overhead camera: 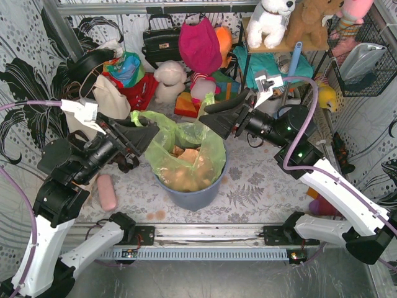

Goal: Tie the trash bag

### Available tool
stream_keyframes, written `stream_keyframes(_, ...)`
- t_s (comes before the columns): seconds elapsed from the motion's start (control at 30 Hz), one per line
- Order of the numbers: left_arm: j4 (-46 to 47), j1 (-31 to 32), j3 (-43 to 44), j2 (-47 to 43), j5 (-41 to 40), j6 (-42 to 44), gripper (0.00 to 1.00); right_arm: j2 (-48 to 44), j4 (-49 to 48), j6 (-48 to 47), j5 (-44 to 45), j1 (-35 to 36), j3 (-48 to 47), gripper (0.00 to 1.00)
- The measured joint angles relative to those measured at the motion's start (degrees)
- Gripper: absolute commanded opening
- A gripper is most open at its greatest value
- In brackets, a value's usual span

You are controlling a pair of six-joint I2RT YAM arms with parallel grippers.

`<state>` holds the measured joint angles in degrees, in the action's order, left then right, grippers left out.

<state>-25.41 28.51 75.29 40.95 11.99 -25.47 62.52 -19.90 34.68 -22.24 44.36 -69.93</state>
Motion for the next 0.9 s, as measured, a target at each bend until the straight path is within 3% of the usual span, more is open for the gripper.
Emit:
stream_keyframes(0.17, -1.88, 0.00, 0.00, 0.02, 2.62, 0.22, 0.67, 0.81, 0.61, 0.17, -2.10, 0.00, -0.02, 0.53)
stream_keyframes(0.33, -1.36, 0.00, -0.04, 0.59, 4.55, 0.20, 0.68, 1.66, 2.40, 0.11, -1.29, 0.00, -0.13, 0.61)
stream_keyframes(0.6, 3.15, 0.00, -1.18, 3.23, 5.03, 0.20, 0.69, -4.37, 8.94, -3.58, 9.07, 0.02, -0.13, 0.76)
stream_keyframes(0.73, 5.95, 0.00, -1.18, 4.76, 5.38, 0.20, 0.69, -8.39, 10.84, -4.83, 15.54, 0.00, 0.02, 0.79)
stream_keyframes(0.9, 9.07, 0.00, -1.18, 5.66, 6.27, 0.17, 0.69, -9.11, 10.43, -4.87, 17.16, 0.00, 2.14, 0.78)
